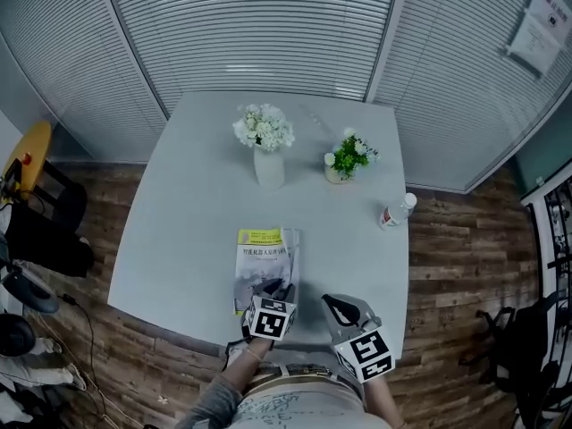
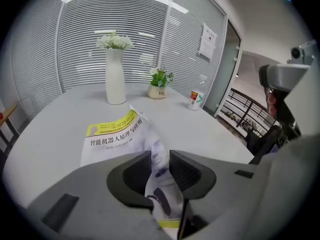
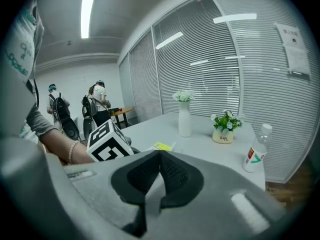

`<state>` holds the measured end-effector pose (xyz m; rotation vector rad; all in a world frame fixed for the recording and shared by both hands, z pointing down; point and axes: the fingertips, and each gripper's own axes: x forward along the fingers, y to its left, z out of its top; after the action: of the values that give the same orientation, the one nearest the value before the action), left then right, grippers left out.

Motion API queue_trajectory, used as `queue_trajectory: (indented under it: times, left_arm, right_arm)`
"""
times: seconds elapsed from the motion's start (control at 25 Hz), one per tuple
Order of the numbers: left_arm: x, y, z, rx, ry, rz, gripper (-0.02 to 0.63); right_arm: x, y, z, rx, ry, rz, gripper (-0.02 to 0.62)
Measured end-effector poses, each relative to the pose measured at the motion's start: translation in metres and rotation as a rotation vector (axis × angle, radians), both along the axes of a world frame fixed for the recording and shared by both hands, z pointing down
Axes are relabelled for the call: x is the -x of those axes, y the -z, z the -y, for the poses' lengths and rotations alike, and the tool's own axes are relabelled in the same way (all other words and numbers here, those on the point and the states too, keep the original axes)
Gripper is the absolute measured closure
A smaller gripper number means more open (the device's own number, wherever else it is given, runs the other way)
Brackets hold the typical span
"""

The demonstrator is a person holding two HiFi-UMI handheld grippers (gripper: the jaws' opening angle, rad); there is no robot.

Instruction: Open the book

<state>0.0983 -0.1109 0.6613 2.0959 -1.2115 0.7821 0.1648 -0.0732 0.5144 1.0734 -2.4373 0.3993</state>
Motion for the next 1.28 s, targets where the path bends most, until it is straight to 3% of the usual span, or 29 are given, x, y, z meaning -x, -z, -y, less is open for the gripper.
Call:
queue_trajectory:
  times: [0.28, 0.52, 1.08, 1.2, 1.28]
  left_arm:
    - [0.001, 0.007, -0.001, 0.045, 0.048, -0.142, 0.494]
    - [0.007, 0.005, -0.003, 0.151, 0.102, -0.268, 0.511]
    - [0.013, 0.014, -0.007, 0.068, -0.097, -0.13, 0.571]
    - [0.026, 0.013, -0.005, 0.013, -0.134, -0.038, 0.586]
    - [0.031, 0.013, -0.005, 0.022, -0.121, -0.053, 0.598]
  right_arm:
    - [0.007, 0.0, -0.001, 0.001, -0.009, -0.005, 0.594]
    - [0.01, 0.0, 0.004, 0.003, -0.04, 0.012, 0.594]
    - [0.025, 0.003, 0.012, 0.002, -0.088, 0.002, 0.594]
    - [0.03, 0.003, 0.012, 0.003, -0.092, -0.007, 0.594]
    - [0.033, 0.002, 0.012, 0.005, -0.1, -0.01, 0.594]
